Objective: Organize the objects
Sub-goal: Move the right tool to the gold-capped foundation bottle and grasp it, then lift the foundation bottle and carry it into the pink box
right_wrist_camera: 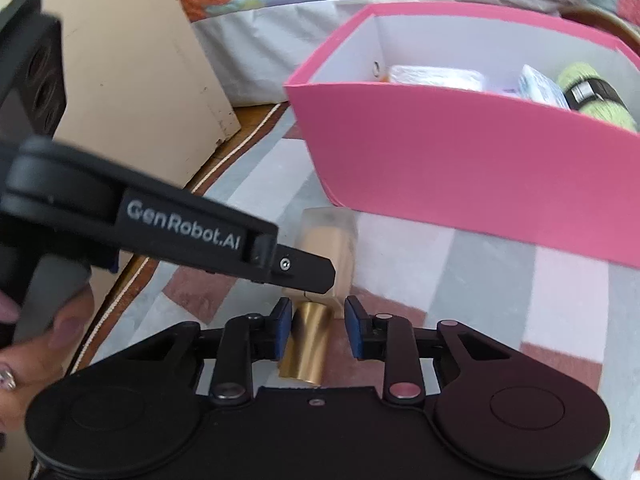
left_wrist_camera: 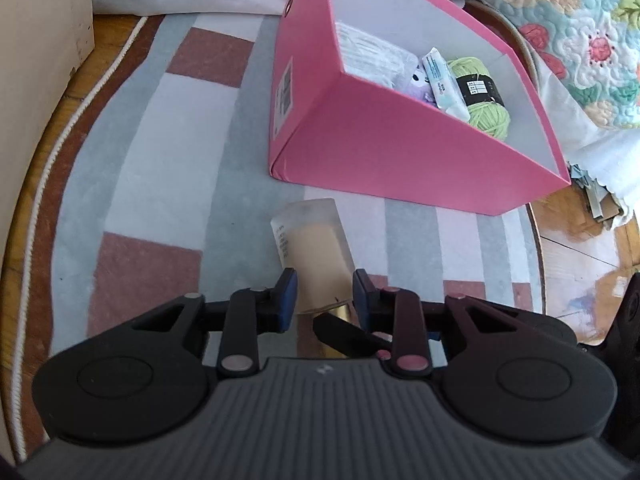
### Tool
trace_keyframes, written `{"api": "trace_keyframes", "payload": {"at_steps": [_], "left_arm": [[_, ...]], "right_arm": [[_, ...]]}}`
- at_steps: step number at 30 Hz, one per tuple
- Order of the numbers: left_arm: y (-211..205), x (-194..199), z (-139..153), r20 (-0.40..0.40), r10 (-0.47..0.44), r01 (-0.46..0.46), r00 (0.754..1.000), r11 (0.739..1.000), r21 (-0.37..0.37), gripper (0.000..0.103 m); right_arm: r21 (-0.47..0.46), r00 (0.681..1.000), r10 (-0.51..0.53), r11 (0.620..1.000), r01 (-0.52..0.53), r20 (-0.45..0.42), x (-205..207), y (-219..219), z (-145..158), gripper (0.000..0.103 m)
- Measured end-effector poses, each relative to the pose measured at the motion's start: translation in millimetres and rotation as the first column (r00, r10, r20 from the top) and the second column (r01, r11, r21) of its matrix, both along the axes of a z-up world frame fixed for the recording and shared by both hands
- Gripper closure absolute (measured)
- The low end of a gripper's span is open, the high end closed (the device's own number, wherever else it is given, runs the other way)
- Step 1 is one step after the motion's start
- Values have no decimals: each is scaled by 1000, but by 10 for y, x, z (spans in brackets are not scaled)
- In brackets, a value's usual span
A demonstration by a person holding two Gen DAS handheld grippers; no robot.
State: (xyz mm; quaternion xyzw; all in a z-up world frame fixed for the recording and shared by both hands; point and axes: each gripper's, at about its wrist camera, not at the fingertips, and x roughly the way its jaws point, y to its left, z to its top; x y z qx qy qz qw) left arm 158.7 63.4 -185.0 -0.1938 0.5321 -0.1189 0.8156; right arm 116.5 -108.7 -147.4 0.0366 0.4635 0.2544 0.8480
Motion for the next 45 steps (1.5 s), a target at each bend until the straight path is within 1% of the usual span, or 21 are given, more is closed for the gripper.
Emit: {"api": "trace_keyframes", "payload": {"at_steps": [2,5,7,8,10,13,16,19,21,29,34,38,41,45], "left_arm": [[-29,-5,-23,3,22,-22,1000,1000,3,67],[-23,2,-61,8,54,-54,999,999,7,65],[-8,13,-105,-3,94,-94,996,995,-11,64],[-9,12,-115,-2,94,-94,996,996,-9,64],[-26,13,-129,9,95,-95,995,995,5,64],[-25,10,-143,10,95,-95,995,995,7,63],[14,29,-141,-1,98,-98,995,995,-3,64],[-10,14,-139,1,90,-90,996,996,2,64],[-46,-15,-129,7,80,-80,997,997,14,64],[-183,-189,-62,-24,33,-33,999,999,14,64],[-243,-380,106,-16,7,-7,1000,1000,4,64],[-297,-519,350,-1,-25,25,1000,1000,-7,63],[-323,-650,651,28,-50,50,998,999,1,62],[-391,-817,1092,102,-101,100,990,995,14,62]], "right_arm": [[14,1000,-2,1000,2,-3,21,-17,-8,69],[56,1000,-10,998,11,-16,42,-69,-110,66],[40,1000,-10,999,10,-21,59,-32,-144,64],[20,1000,-5,1000,5,-18,71,25,-160,62],[-22,1000,12,1000,-11,14,41,125,-147,60],[-71,998,28,997,-24,55,45,231,-138,56],[-35,997,24,999,-21,77,28,191,-157,53],[-11,996,5,1000,-4,88,-34,138,-158,55],[-20,996,1,1000,1,89,-71,137,-137,56],[-26,999,-31,999,32,40,-283,24,18,56],[-41,999,-17,999,18,45,-463,-35,245,56],[-49,998,-9,999,12,64,-621,-93,525,56],[-13,995,-5,1000,7,102,-759,-172,810,56],[8,986,-23,1000,22,165,-953,-274,1204,56]]}}
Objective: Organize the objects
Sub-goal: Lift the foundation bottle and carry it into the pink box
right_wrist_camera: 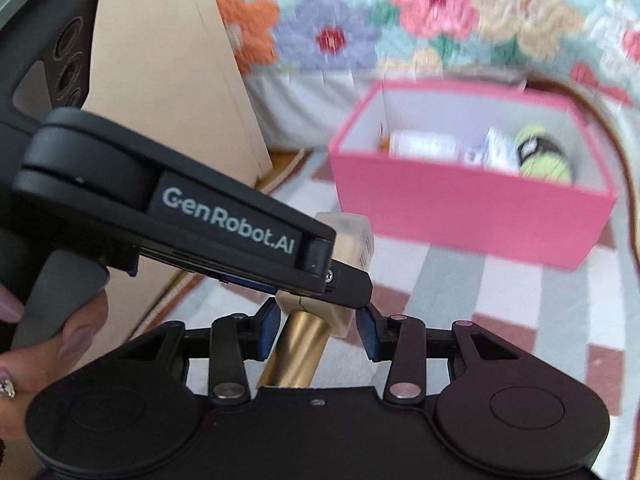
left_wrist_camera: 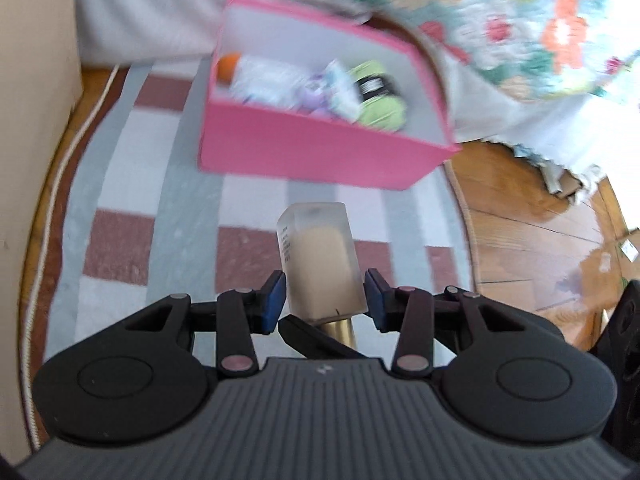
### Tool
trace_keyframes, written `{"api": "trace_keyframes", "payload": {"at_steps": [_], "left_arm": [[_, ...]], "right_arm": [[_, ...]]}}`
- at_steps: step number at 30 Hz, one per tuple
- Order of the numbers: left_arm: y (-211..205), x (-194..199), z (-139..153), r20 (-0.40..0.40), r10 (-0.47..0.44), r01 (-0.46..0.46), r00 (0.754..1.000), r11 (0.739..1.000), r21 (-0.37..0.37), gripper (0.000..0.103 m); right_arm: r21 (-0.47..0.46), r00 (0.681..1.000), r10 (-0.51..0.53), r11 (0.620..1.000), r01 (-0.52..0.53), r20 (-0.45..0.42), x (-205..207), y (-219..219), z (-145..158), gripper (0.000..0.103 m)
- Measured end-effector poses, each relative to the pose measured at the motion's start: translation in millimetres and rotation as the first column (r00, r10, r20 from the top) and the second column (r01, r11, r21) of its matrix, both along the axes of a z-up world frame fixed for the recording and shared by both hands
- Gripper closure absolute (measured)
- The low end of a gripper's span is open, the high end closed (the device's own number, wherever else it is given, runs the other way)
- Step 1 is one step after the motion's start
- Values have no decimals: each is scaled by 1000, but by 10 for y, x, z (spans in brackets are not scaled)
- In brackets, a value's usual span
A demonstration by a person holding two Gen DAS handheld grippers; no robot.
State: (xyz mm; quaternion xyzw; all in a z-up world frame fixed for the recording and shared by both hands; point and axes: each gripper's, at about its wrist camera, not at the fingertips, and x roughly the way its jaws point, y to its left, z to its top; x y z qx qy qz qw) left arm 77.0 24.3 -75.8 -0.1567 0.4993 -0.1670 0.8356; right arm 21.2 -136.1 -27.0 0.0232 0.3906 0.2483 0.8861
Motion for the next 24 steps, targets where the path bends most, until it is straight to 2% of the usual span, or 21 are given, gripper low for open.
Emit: {"api": "trace_keyframes", "payload": {"at_steps": [6,11,18,24], "left_arm": [[-102,-225,530,131,-52,51,990,999,6,61],[-180,-224,741,169,-77,77,983,997,7,60],[-244,39,1028,219,-93,90,971,996,22,60],[-229,485,1229,239,-92,92,967,996,10,60]], "right_arm": [[26,995,-18,1000,16,94,-314,-254,292,56],[26,991,-36,999,33,132,-115,-113,418,56],[44,982,-48,998,41,182,109,-253,635,56],[63,970,-74,996,61,230,453,-279,802,56]]}}
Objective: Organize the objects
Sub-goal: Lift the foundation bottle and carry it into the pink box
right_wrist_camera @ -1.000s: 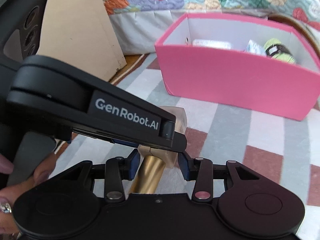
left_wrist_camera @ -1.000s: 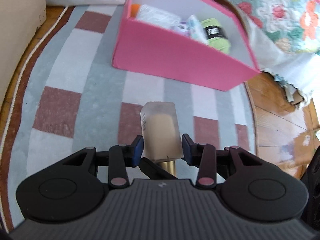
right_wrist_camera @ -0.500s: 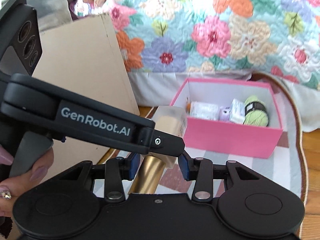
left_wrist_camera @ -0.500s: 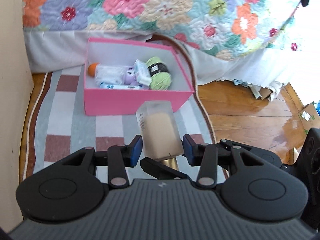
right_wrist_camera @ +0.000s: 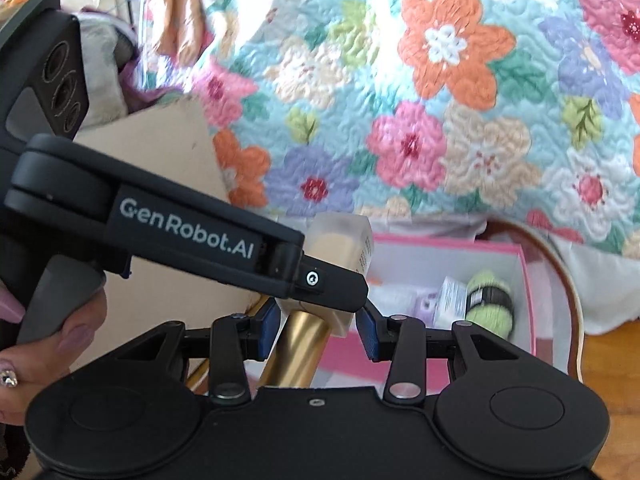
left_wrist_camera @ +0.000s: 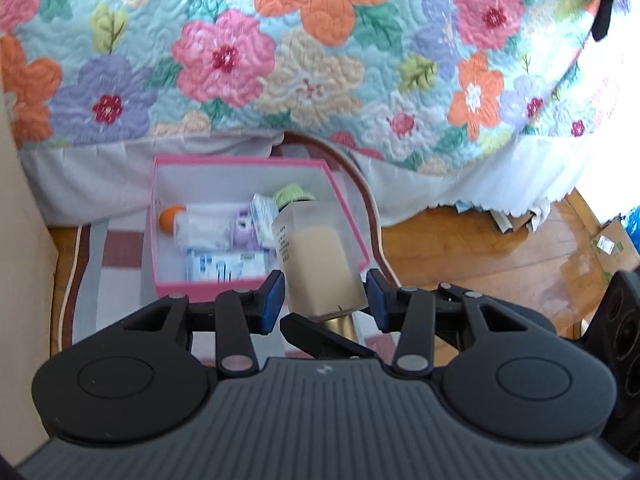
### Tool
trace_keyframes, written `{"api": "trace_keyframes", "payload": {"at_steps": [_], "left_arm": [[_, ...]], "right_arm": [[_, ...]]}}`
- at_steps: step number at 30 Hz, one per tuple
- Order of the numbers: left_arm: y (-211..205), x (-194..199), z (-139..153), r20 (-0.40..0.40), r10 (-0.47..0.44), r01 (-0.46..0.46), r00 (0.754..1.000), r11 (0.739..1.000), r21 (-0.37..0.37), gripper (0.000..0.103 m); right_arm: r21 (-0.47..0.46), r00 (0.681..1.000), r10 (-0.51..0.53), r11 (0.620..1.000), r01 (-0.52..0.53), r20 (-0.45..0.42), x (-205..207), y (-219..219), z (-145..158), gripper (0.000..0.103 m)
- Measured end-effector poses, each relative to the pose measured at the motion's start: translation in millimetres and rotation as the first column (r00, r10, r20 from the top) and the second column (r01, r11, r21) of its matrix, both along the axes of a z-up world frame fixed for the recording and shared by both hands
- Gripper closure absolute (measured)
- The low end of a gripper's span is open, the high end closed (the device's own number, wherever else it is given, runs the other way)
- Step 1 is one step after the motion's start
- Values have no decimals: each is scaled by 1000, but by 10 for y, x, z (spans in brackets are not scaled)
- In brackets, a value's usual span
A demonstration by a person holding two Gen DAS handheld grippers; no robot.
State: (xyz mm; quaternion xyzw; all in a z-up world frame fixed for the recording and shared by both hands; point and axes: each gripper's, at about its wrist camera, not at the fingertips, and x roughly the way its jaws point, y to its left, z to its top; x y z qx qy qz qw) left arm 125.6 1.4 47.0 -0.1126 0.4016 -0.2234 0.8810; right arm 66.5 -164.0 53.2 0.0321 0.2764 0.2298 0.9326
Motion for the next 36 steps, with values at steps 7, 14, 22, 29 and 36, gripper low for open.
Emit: {"api": "trace_keyframes", "payload": {"at_steps": [7,14,22,29,36], "left_arm": [[71,765,-93,-34,-36,35,999,999,-37,60],[10,1468,-467,-127,6,-13,992,999,-53,60],[-67,1971,-1152,-195,-34,24,980,998,-53,60],[-58,2160,-1607,-252,-4,-17,968,997,-81,62],[-66,2301,-1811,-269,-24,-7,963,993,-115,63]], "right_arm": [[57,999,-32,998,34,-35,693,-93,-74,56],[67,988,-42,996,52,-149,1439,-170,-399,56],[59,948,-96,991,120,-302,1967,-164,-1021,56],[-8,926,-123,992,128,-358,2186,-81,-1406,57],[-74,918,-142,990,123,-371,2320,-79,-1538,57]]}}
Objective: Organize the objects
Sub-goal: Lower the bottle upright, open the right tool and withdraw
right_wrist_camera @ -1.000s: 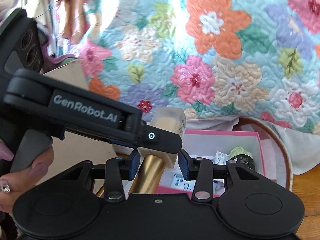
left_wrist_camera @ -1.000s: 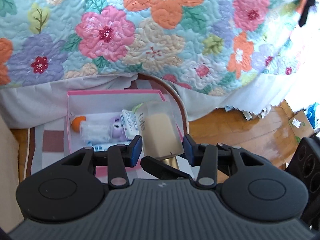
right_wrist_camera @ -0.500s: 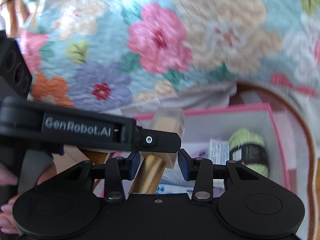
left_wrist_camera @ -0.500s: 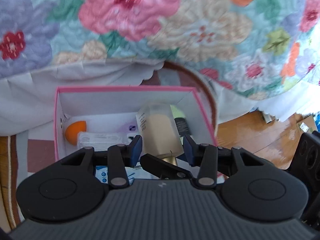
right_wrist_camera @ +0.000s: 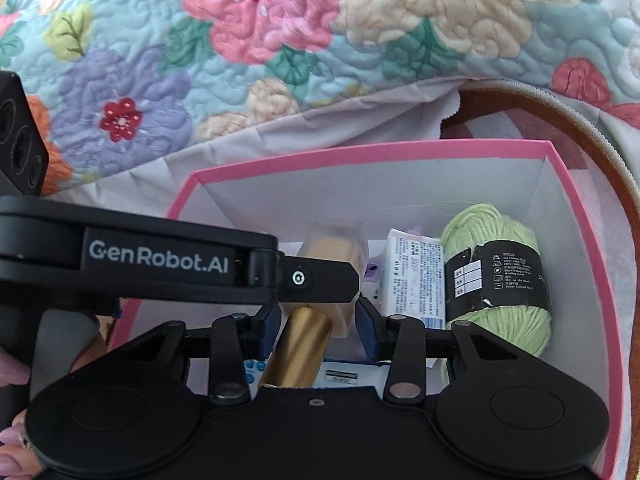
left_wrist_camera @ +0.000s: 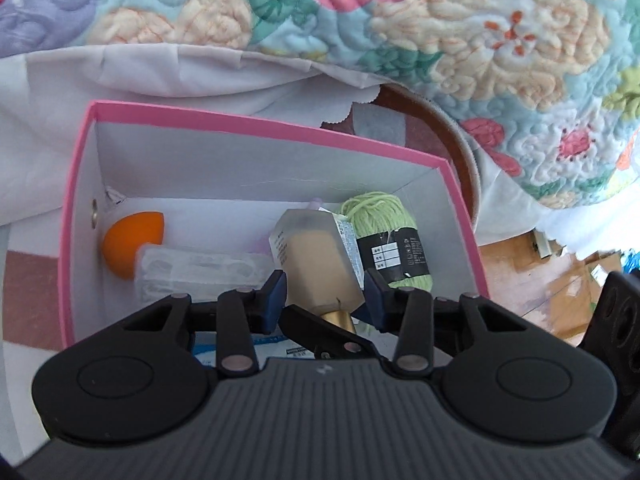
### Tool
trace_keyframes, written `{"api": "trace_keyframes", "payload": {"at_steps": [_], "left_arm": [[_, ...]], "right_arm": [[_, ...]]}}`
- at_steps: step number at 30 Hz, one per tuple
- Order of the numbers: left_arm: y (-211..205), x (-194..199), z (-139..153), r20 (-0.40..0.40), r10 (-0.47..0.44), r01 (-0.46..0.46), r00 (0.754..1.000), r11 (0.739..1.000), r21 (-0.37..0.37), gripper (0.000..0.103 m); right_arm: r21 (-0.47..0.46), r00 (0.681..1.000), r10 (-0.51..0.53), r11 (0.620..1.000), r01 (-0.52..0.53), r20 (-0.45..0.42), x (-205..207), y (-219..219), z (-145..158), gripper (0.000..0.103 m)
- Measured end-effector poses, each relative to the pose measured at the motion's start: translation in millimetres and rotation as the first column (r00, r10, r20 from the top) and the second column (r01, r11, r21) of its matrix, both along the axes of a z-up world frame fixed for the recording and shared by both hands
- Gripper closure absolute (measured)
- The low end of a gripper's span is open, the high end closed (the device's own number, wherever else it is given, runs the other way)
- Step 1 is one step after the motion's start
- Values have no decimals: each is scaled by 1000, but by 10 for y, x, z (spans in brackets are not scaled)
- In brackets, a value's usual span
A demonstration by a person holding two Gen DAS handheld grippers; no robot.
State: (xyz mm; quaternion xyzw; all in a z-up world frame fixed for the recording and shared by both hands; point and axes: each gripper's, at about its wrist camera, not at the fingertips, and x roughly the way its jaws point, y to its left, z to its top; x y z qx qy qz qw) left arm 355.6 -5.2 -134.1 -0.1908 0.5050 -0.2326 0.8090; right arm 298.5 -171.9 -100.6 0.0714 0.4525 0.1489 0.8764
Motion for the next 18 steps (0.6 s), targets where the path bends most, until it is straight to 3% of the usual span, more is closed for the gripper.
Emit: {"api": "trace_keyframes", "payload": {"at_steps": [4,7,16,18], "left_arm": [[-74,68,-94,-6,4,-4,1000,1000,25,64],[-97,92,-135,7,14,-14,1000,999,41,73],[-4,-121,143,79,40,-45,996,997,64,73],[-23,-219,264,92,43,-53,995,993,105,73]], "right_arm": [[-80,1000,22,997,-22,4,70,73,-65,58],[-119,1000,19,993,-18,9,113,86,-72,59],[-50,999,6,999,-4,32,-136,-227,158,56],[-29,999,8,1000,-7,41,-254,-297,227,56]]}}
